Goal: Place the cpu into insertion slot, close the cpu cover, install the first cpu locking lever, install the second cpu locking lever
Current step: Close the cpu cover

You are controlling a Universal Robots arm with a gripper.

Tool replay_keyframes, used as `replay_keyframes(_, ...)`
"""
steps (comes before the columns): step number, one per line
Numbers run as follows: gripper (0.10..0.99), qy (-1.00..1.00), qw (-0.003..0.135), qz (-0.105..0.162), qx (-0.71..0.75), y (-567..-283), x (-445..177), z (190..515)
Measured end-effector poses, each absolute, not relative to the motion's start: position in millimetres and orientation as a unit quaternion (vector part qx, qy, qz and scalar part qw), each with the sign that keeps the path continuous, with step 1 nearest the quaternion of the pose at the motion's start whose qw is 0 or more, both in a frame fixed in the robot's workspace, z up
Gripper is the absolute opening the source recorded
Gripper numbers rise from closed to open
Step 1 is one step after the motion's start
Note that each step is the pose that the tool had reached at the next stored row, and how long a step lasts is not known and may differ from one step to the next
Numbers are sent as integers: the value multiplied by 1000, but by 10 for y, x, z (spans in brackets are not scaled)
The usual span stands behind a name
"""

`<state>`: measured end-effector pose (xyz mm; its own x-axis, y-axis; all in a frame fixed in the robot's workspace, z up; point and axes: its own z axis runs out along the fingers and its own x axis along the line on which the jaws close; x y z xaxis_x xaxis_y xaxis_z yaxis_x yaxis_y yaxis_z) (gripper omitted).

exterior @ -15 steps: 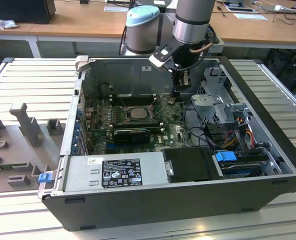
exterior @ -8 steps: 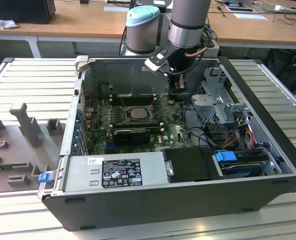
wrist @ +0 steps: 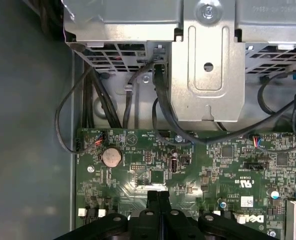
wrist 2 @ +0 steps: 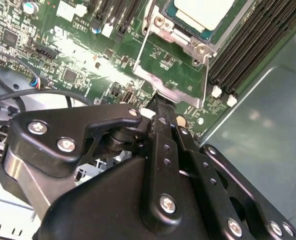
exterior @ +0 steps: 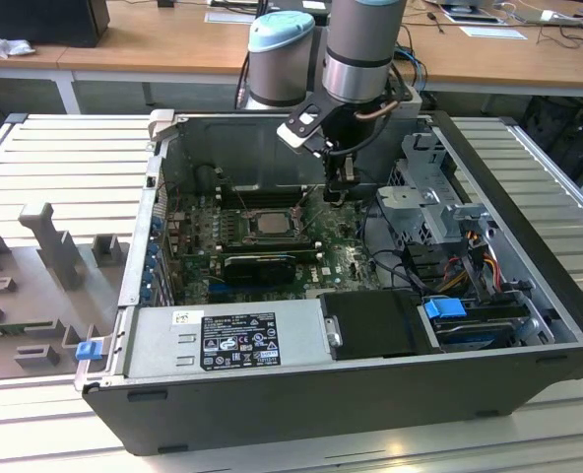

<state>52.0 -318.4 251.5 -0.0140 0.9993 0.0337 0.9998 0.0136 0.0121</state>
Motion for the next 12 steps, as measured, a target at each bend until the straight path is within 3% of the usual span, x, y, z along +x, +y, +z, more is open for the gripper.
replay_keyframes(12, 106, -712, 8, -16, -702, -3184, 473, 2513)
